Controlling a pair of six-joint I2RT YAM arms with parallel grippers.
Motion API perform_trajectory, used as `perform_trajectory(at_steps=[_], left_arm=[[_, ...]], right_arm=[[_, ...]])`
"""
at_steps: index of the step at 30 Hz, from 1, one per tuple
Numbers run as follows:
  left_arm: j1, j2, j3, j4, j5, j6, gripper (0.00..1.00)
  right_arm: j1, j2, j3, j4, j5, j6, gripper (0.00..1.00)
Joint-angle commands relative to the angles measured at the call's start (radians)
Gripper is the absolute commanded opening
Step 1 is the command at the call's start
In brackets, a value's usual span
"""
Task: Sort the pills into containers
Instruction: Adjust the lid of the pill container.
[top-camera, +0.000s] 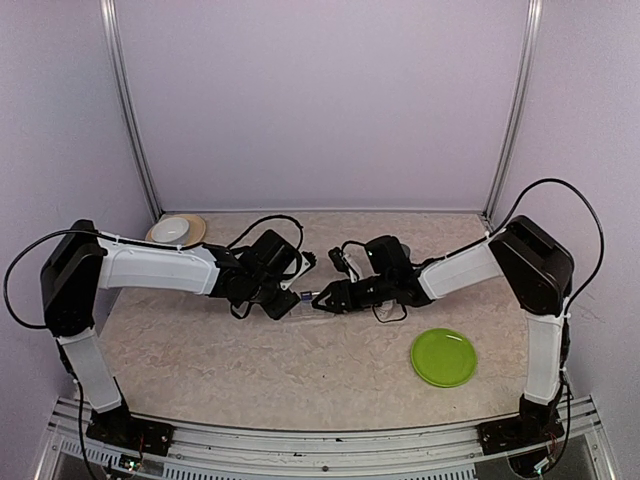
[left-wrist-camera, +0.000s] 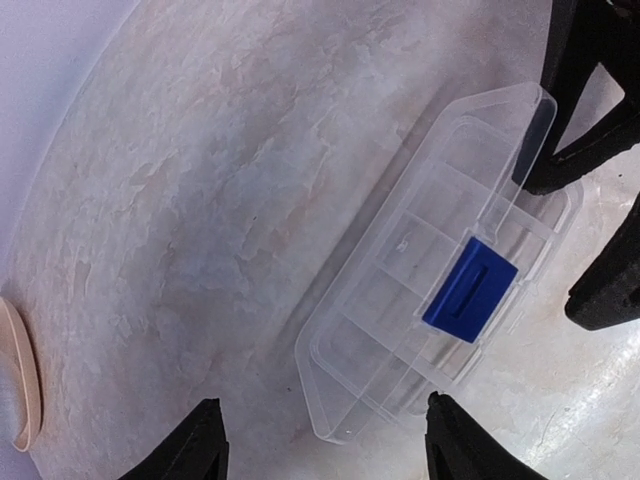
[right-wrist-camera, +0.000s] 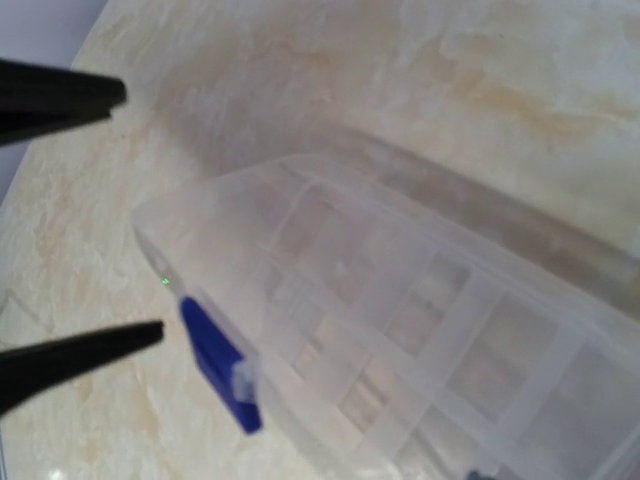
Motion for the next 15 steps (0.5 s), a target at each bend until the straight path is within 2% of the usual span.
perform_trajectory(at_steps=[1, 15], left_arm=[[0.007, 0.018, -0.008, 0.047, -0.024, -0.007, 0.66], [0.032, 0.062, 0.078, 0.053, -0.070, 0.010, 0.66]], right_arm=[[0.014, 0.032, 0.020, -0.006, -0.012, -0.004, 0.60], [0.017, 0.033, 0.020, -0.059, 0.002, -0.042, 0.60]])
